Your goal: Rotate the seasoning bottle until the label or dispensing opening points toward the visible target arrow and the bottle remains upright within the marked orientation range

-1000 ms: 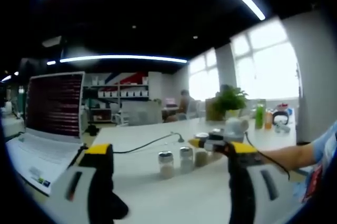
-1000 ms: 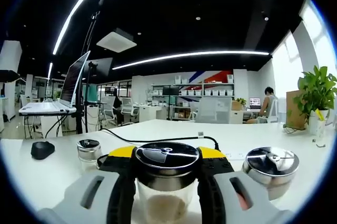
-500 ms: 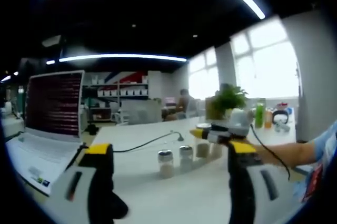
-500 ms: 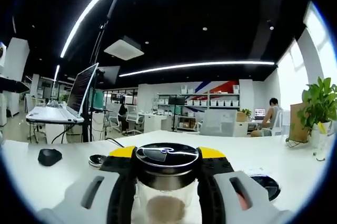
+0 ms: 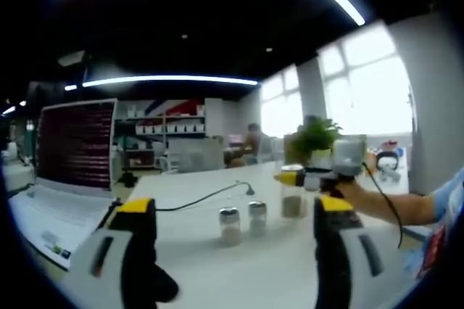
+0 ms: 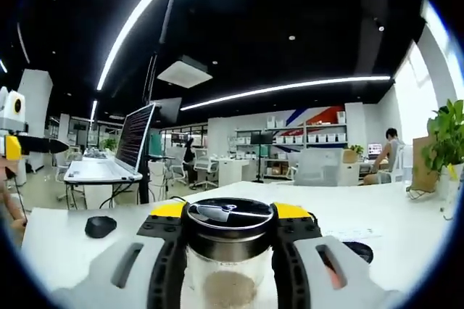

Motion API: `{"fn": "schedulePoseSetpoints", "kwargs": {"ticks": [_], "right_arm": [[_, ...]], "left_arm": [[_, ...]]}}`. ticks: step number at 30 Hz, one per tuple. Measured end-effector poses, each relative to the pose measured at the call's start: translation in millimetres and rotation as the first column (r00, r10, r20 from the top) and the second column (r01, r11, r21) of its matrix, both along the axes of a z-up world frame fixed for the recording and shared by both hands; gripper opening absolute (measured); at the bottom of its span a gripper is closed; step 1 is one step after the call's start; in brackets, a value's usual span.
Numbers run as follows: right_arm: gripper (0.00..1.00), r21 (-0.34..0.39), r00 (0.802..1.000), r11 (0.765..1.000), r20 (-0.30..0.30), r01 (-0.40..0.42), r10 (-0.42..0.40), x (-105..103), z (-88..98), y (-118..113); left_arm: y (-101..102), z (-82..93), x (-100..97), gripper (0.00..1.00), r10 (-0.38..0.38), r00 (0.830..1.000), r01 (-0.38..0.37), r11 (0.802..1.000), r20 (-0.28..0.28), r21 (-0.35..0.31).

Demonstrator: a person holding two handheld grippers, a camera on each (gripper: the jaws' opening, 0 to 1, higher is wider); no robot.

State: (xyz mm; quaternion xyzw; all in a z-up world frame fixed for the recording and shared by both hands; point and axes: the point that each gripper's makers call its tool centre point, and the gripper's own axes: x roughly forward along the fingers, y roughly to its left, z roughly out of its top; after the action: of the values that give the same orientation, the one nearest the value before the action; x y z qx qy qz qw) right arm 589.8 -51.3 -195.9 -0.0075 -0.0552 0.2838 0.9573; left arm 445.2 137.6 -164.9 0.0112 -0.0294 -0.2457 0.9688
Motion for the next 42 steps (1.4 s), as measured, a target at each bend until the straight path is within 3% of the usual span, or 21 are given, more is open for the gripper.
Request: {"fn": "schedulePoseSetpoints", "kwargs": {"ticks": [16, 30, 42], "right_arm": [[0.43, 0.027, 0.997, 0.997, 0.021, -0.073, 0.072, -46, 6.3, -4], [0.43, 0.011, 0.992, 0.992, 0.002, -0.123, 0.123, -83, -13.9, -15], [0.43, 0.041, 0.985, 0.986, -0.036, -0.164, 0.166, -101, -31.4, -21]], "left_arm": [[0, -3.7, 2.2, 0.95, 0.002, 1.000, -0.002, 1.000, -0.012, -0.008], [1, -2.0, 0.9, 0.95, -0.001, 1.000, 0.001, 1.000, -0.009, -0.007], [-1, -2.4, 1.5, 0.94, -0.009, 1.000, 0.009, 1.000, -0.014, -0.003]]}}
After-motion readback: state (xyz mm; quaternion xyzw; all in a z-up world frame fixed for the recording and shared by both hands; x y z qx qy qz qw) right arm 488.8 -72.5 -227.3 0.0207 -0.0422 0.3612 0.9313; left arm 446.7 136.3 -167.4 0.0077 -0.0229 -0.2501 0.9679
